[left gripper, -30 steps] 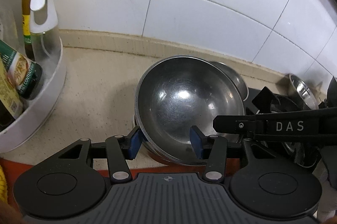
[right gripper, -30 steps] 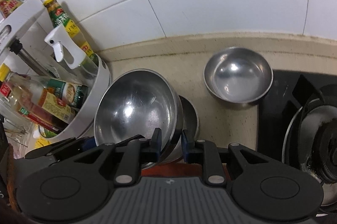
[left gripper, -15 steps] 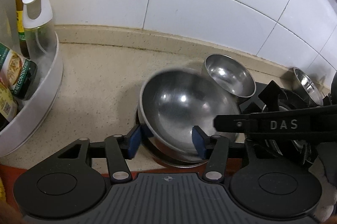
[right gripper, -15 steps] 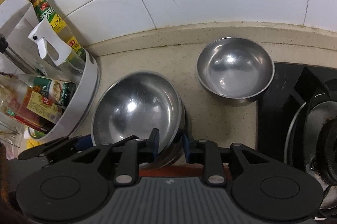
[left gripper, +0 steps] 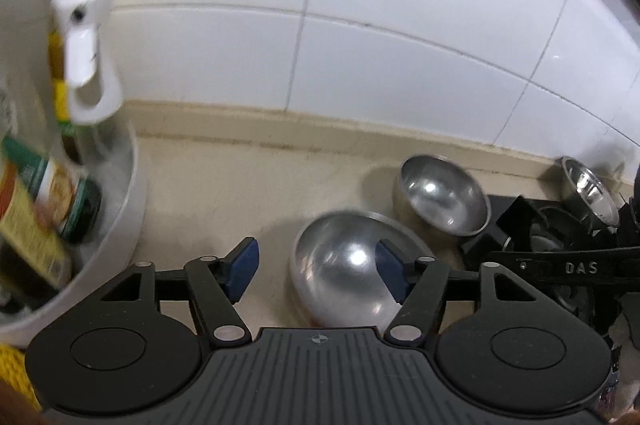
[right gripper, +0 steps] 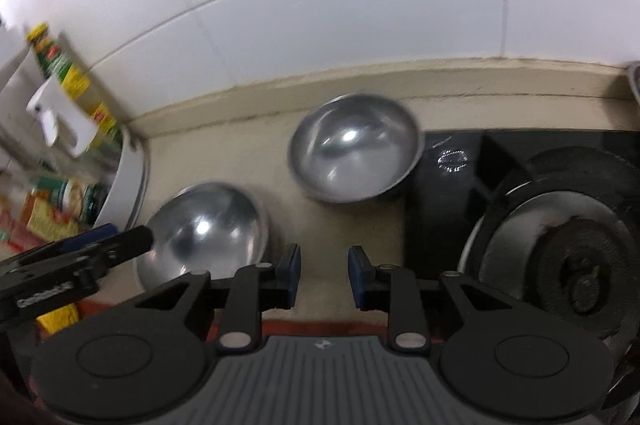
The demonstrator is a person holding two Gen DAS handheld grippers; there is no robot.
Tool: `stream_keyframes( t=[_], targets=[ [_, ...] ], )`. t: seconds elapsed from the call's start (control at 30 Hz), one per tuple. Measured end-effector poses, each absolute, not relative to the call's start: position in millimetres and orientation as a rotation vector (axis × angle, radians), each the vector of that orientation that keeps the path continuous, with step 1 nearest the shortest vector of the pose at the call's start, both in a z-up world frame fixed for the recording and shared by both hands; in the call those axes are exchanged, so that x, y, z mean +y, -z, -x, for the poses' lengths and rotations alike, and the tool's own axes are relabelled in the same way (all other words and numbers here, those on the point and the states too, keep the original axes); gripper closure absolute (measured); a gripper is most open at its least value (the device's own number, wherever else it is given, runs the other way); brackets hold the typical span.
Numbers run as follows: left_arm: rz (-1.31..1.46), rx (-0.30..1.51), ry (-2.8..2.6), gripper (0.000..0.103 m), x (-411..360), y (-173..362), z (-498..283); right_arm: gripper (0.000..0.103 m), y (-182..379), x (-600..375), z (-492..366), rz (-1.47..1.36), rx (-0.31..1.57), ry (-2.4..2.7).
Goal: Organize plates and bowls
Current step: 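Grasp the steel bowl beside the stove with the left gripper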
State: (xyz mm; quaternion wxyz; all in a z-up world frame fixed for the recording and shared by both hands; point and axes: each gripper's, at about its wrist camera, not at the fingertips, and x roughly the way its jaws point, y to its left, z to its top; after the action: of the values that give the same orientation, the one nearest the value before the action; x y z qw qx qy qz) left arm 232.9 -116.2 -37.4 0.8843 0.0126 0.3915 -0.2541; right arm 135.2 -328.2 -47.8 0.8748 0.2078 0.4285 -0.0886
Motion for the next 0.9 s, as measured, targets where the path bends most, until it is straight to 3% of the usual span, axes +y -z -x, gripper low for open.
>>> stream_keyframes(
  t=[0.43, 0.53, 0.67, 0.9],
  targets=[
    [-0.21, 0.804, 0.622, 0.022, -208.9, 42.4, -275.4, 0.079, 61.8, -386.2, -169.5, -0.485, 0.878, 0.276],
    [-0.238, 0.834, 0.639, 0.025, -227.3, 53.6, -290.4, 0.079, 70.0, -394.3, -178.1, -0.505, 0.892, 0.269],
    [-0.291, 0.861, 0.666, 0.037, -245.7, 68.9, -303.7, 0.079, 81.2, -401.6, -187.1, -0.517, 0.907, 0.26],
    [-0.376, 0.883, 0.692, 0.043, -264.0, 88.8, -310.3, 0.079, 96.5, -406.0, -194.9, -0.537, 0.931, 0.244]
  ],
)
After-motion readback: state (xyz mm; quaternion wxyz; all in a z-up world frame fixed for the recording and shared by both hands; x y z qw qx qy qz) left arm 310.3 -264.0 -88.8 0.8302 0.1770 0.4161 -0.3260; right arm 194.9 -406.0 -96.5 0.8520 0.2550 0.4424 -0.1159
